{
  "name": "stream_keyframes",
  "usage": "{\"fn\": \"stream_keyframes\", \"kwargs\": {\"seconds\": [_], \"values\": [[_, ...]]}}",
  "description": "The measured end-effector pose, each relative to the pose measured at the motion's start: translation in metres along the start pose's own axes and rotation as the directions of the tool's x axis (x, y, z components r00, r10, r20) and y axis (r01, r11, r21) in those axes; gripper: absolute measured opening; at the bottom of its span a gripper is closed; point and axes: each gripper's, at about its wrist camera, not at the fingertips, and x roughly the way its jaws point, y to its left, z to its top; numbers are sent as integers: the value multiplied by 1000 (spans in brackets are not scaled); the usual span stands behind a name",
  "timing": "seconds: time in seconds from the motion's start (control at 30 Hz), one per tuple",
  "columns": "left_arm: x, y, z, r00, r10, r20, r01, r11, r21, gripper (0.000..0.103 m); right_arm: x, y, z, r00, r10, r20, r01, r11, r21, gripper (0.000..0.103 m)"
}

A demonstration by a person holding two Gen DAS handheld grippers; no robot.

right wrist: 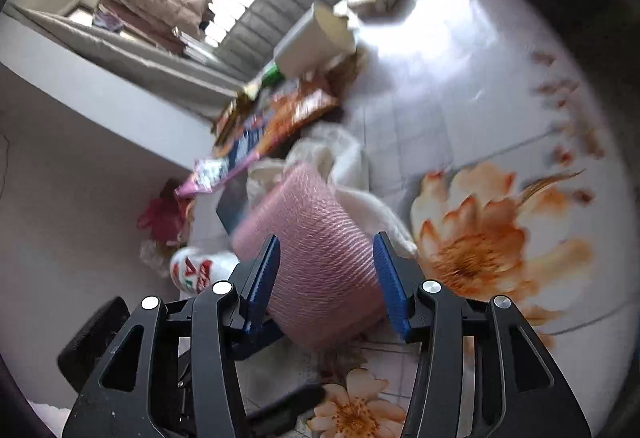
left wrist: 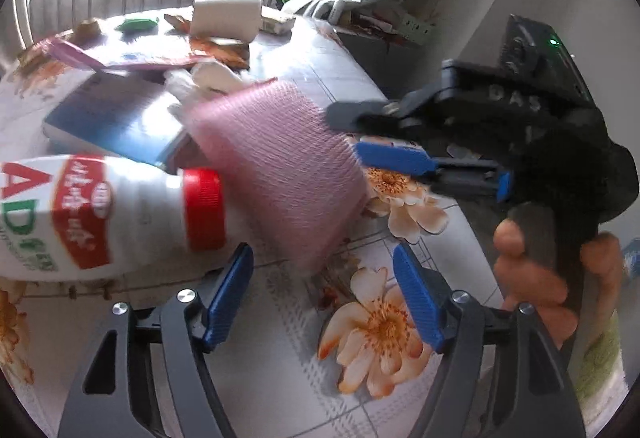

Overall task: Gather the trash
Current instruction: 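Lift pink knitted cloth off the bed with right tool, then close left tool on the pink cloth while right tool opens releasing it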

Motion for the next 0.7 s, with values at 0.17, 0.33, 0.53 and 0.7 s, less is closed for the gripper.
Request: {"fn": "stream_keyframes", "kwargs": {"seconds": [0.17, 0.33, 0.53, 0.7], "values": [[1, 6, 2, 999, -29, 16, 29, 999, -14, 76, 2, 12, -11, 999, -45, -14, 45, 998, -44, 33], [-9, 7, -6, 996, -86, -6, 86, 996, -10, 76, -11, 0, -24, 1000, -7, -19, 7, 1000, 19, 25], [-36, 1, -27, 992, -112, -55, 114, 992, 46, 76, -28, 7, -65, 1000, 23, -18, -22, 998, 60, 23], [-61, 8, -49, 991, -78, -108, 88, 993, 84, 76, -27, 16, -99, 998, 43, -44, -40, 996, 84, 23]]}}
